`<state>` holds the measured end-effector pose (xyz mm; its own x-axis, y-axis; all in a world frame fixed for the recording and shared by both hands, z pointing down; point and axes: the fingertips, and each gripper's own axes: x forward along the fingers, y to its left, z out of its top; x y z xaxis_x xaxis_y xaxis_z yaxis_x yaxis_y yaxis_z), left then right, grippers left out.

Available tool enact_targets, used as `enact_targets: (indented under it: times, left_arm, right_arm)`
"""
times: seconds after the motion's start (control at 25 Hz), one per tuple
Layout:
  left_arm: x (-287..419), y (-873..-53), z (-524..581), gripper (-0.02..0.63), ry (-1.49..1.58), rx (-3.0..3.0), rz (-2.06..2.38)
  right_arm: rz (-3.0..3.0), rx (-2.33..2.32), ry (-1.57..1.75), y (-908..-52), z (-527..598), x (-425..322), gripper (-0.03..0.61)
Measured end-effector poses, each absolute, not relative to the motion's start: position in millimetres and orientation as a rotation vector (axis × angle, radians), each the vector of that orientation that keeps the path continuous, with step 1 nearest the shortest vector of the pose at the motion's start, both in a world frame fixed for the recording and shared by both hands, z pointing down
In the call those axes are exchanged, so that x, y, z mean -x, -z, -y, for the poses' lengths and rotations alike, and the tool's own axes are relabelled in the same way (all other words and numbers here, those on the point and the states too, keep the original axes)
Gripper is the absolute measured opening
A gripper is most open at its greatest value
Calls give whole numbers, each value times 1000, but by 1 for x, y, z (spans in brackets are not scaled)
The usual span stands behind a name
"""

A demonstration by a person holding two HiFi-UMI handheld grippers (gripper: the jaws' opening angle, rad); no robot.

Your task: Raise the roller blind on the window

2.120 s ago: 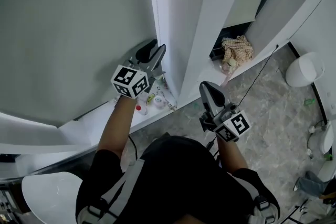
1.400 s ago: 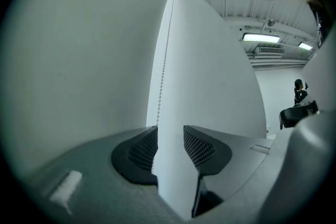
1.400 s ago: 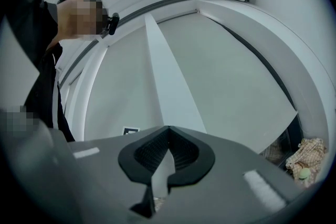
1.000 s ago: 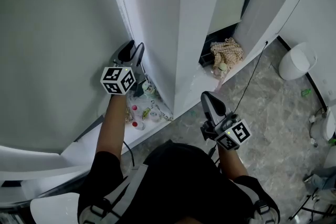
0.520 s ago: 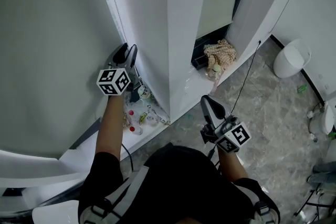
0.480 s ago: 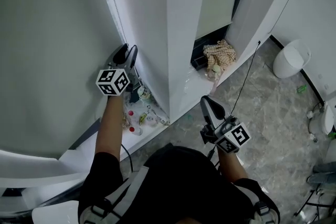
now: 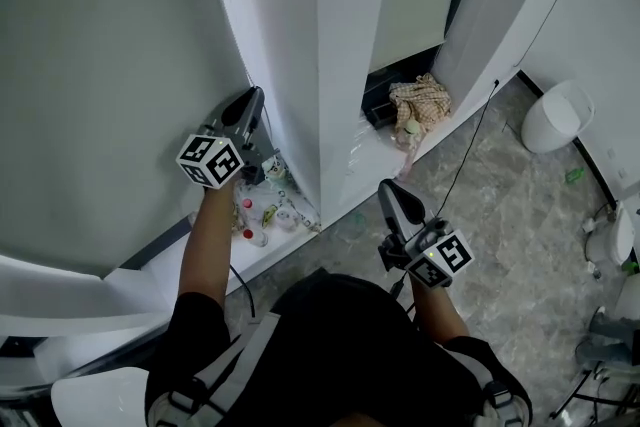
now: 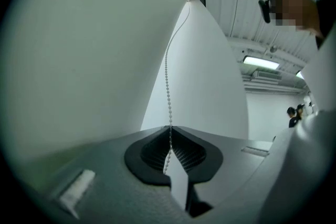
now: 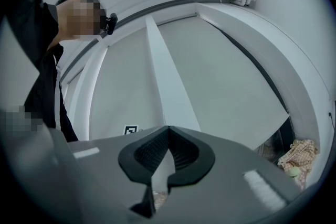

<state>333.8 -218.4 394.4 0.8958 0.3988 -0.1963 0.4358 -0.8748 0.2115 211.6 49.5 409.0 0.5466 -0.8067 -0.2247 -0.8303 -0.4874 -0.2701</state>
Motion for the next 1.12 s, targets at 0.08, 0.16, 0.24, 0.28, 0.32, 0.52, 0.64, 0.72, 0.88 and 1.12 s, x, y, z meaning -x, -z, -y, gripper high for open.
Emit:
enact_targets:
  times: [0.08, 0.16, 0.24, 0.28, 0.32, 0.52, 0.64, 0.72, 0.88, 1.12]
  left_arm:
    - [-313, -388, 202, 11, 219, -2702, -748]
    - [-288, -381, 185, 11, 218, -2592, -858]
    - [-262, -373, 170, 11, 241, -2508, -951]
    - [-247, -366, 163, 11, 261, -2474, -991]
    - [-230, -357, 157, 11, 285, -2441, -1027]
    - [-159, -312, 127, 11, 379, -2198, -1275]
    - [-153, -296, 113, 11, 393, -2140, -1419]
    - [-140, -286, 99, 11, 393, -2163, -1499]
    - [-95, -268, 72, 12, 406, -2248, -1603]
    - [-73, -257, 68, 11, 436, -2225, -1634]
  right_arm:
    - [-1373, 2426, -69, -413, -46, -211, 3]
    - [-1415, 2404, -37, -417, -41, -207, 3]
    - [-1460, 2381, -8, -422, -34, -203, 3]
    - [-1482, 2369, 0, -423, -30, -199, 3]
    - [-1505, 2356, 4, -423, -27, -193, 3]
    - [-1597, 2292, 55, -430, -8, -184, 3]
    - [-1617, 2265, 120, -446, 9, -210, 3]
    - [-1652, 2229, 138, -452, 19, -212, 3]
    - [-1893, 2158, 85, -450, 44, -176, 3]
    - [-2375, 2124, 23, -476, 97, -125, 276]
